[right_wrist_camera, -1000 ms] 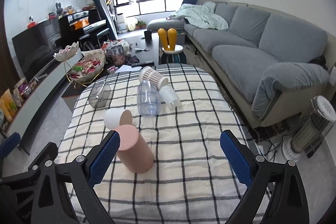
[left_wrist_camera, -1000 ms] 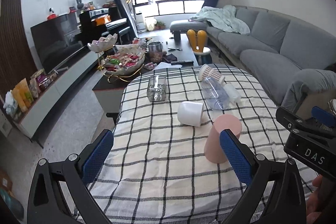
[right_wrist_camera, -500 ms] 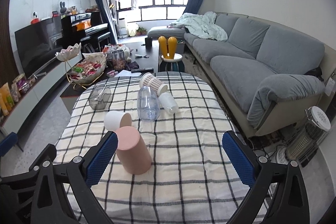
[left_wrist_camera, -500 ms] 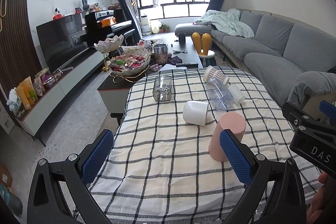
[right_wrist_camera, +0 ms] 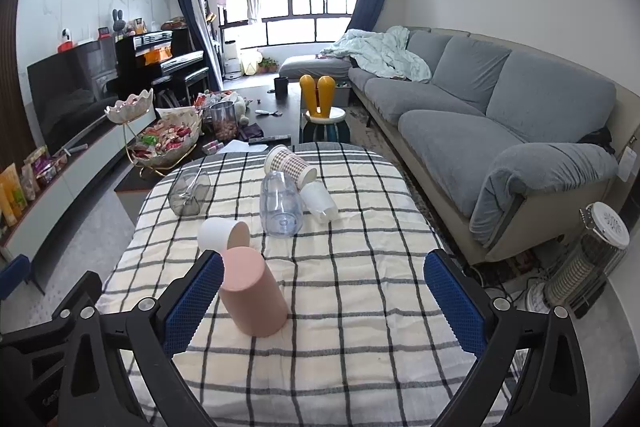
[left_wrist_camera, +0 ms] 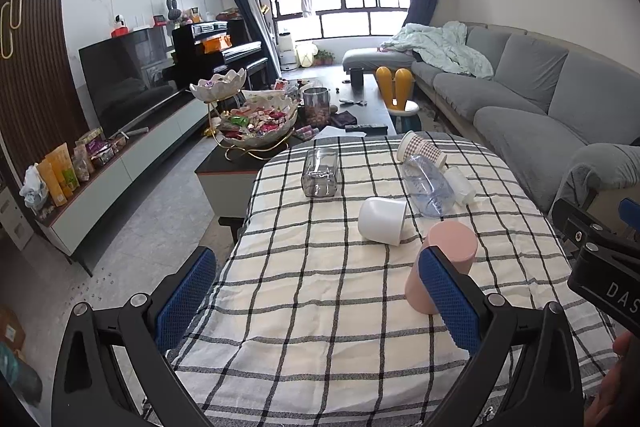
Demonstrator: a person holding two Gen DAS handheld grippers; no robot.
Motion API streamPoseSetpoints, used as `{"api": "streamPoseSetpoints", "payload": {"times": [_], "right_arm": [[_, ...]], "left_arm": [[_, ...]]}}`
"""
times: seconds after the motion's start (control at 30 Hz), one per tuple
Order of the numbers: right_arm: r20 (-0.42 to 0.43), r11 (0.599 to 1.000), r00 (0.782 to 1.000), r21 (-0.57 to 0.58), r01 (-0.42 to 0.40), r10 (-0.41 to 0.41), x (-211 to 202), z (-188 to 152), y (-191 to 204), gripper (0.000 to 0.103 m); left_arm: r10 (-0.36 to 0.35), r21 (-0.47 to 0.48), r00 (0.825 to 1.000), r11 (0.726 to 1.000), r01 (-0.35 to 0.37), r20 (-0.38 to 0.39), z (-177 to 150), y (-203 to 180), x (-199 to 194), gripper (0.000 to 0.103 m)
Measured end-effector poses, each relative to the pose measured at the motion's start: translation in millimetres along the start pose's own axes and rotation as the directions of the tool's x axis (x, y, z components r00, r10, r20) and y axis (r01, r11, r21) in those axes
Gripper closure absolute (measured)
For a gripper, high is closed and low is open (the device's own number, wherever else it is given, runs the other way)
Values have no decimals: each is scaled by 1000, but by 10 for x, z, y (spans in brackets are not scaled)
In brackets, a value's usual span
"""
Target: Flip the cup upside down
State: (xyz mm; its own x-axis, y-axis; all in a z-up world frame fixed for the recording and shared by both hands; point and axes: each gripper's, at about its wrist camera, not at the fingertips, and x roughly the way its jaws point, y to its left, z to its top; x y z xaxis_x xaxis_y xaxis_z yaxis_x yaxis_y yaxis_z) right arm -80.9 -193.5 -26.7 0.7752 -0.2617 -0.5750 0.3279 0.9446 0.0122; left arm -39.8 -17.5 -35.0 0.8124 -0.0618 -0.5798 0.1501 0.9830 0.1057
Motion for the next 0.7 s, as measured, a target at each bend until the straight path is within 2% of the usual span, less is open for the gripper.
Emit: {"api": "streamPoseSetpoints", "payload": {"times": [0.7], "right_arm": [[5,1000,1000,-1,-1,1,-13,21,4,2]], "left_arm": [[15,-7,1000,1000,-15,23,48,21,-62,0]]}}
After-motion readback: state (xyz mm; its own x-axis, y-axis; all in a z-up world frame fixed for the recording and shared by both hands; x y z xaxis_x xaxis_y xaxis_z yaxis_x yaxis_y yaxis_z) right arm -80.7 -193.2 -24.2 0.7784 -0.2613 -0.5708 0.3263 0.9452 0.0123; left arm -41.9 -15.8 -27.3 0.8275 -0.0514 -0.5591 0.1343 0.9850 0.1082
